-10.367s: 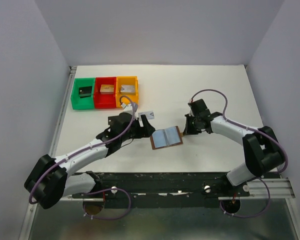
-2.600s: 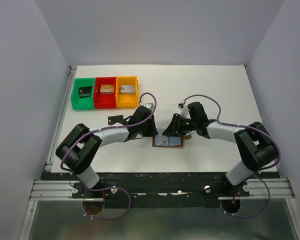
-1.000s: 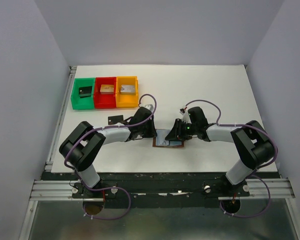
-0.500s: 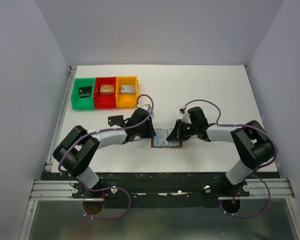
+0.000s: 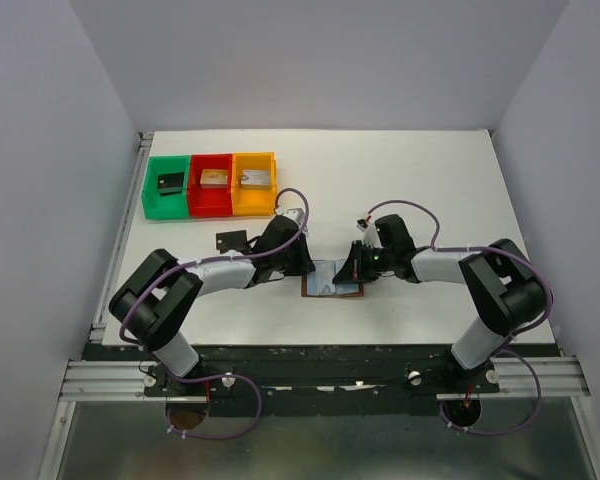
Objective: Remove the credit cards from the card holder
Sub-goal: Remove the credit card from the card holder.
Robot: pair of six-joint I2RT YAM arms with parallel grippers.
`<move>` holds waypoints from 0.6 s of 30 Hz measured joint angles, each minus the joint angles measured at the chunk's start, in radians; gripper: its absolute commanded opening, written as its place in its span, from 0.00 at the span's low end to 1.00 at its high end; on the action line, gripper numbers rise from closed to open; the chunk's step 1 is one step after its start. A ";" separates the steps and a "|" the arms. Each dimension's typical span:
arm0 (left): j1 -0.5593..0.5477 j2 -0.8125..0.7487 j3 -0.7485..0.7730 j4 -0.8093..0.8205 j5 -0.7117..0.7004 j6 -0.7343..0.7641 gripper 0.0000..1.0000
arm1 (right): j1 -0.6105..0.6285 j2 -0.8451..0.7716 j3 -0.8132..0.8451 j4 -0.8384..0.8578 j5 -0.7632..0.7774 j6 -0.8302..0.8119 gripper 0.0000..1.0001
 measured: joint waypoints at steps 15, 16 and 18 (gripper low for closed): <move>0.000 0.044 0.011 -0.003 0.005 -0.001 0.25 | -0.003 0.015 0.000 0.017 -0.021 0.017 0.29; 0.000 0.044 0.011 -0.004 0.003 -0.002 0.25 | -0.005 0.015 0.000 0.025 -0.025 0.023 0.29; 0.000 0.044 0.011 -0.005 0.000 -0.002 0.25 | -0.010 0.017 0.000 0.045 -0.032 0.039 0.29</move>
